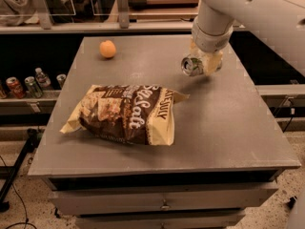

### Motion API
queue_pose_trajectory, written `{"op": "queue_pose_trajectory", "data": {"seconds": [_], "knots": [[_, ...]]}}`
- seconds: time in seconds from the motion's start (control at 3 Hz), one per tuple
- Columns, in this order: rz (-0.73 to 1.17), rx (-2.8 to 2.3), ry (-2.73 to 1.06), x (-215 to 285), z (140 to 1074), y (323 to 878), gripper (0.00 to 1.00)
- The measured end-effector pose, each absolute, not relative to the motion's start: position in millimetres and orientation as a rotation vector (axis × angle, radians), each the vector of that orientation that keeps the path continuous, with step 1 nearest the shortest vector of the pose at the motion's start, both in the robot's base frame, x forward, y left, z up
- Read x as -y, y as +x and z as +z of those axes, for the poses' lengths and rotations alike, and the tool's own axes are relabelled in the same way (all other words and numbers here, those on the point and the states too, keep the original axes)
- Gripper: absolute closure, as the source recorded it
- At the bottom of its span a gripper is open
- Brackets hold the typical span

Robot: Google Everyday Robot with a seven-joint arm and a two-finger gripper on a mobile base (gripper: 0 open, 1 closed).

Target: Knock 7up can over

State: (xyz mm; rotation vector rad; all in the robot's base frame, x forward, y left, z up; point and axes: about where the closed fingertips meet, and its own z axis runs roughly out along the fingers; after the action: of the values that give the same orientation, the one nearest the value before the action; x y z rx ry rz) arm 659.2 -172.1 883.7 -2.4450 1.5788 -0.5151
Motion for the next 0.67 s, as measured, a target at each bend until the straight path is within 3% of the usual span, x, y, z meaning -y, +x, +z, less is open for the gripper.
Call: {"op": "queue_pose_trajectory", "data": {"seconds": [0.67], "knots": [[-0.457,-1.6,-2.52,166.1,870.4,650.5,0.58]]}}
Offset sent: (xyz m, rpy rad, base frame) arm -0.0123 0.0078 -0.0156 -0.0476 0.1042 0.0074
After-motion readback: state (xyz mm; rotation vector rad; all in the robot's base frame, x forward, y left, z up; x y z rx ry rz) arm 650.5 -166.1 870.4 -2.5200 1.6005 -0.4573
